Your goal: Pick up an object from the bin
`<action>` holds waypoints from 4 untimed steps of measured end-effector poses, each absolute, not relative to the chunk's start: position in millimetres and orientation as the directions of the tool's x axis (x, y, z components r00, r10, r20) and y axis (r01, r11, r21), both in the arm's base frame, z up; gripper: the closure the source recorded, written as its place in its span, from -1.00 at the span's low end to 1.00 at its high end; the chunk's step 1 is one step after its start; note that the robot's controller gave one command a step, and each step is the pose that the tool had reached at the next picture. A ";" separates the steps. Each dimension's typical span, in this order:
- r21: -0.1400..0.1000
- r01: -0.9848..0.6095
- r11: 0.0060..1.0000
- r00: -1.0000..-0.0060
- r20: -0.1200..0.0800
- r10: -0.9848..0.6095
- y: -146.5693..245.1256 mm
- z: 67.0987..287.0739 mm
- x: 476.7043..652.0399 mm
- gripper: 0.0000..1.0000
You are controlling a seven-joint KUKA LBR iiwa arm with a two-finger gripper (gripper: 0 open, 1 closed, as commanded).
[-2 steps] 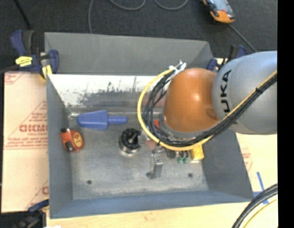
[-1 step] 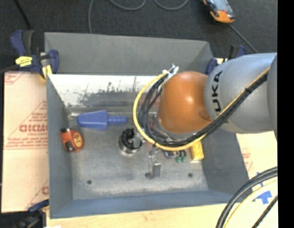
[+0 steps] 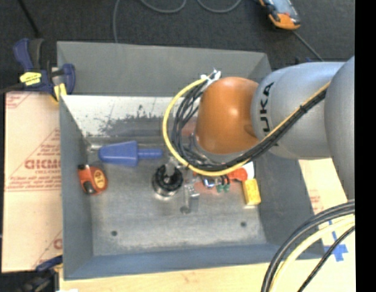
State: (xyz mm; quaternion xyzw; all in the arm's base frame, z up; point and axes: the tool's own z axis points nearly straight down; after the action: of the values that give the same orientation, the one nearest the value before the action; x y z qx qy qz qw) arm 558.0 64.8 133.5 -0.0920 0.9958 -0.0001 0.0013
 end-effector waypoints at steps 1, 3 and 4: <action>-0.002 -0.210 0.978 -0.978 -0.006 -0.210 63.9 125.5 570.5 -1.00; -0.001 -0.113 0.994 -0.993 -0.015 -0.113 69.5 76.6 600.8 1.00; 0.000 -0.113 0.994 -0.994 -0.012 -0.113 69.8 75.1 599.8 -1.00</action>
Offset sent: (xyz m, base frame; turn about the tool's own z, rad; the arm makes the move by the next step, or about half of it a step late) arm 0.0539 -0.0086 -0.0590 0.1782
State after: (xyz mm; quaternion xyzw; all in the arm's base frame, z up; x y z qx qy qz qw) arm 599.8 69.8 75.1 -0.0566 0.9984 0.0003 0.0060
